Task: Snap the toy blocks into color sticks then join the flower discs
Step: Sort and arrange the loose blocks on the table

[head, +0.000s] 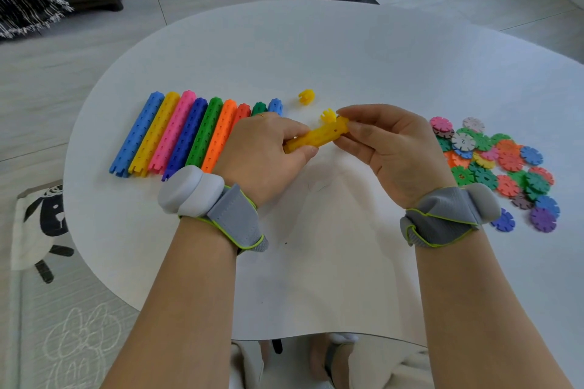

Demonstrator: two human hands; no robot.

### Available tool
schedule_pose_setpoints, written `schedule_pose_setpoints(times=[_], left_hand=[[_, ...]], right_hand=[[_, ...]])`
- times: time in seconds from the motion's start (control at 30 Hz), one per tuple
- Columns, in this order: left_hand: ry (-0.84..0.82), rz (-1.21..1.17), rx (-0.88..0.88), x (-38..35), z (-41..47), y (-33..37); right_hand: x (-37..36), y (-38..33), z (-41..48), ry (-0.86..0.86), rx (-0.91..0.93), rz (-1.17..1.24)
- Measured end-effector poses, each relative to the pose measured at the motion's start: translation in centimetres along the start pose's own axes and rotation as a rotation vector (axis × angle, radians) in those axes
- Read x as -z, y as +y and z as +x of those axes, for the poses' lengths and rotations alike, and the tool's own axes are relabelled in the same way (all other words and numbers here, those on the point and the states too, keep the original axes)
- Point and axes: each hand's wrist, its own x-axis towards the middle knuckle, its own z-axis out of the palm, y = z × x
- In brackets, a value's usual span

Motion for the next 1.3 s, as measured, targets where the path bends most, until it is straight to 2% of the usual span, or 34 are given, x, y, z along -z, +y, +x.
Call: schedule_pose_setpoints(times=[0.3, 0.67, 0.77, 0.87, 0.93, 1.03, 1.3], left_hand=[[0.015, -0.004, -0.004, 0.0, 0.0, 0.1], [0.036, 0.050, -0.019, 0.1, -0.1, 0.2], [0.035, 0.049, 0.013, 0.3, 0.1, -0.1], [0.057, 0.062, 0.036, 0.7, 0.0, -0.5], [0.050, 0.064, 0.031, 0.6, -0.2, -0.5], [0.030, 0.076, 0.016, 0.4, -0.1, -0.4], [0.002, 0.089, -0.008, 0.2, 0.0, -0.3]], right_hand=[[-0.2, 0.0, 0.1, -0.013, -0.041, 0.057], [0.1, -0.2, 0.0, -0.024, -0.018, -0.055], [-0.3, -0.1, -0.1, 0.142, 0.089, -0.231], [0.0, 0.4, 0.2, 0.358, 0.223, -0.670], [0.1, 0.7, 0.4, 0.338, 0.199, -0.858], [-0.1, 1.0, 0.5, 0.265, 0.192, -1.005], [-0.2, 1.5, 1.1, 0.240, 0.095, -1.108]])
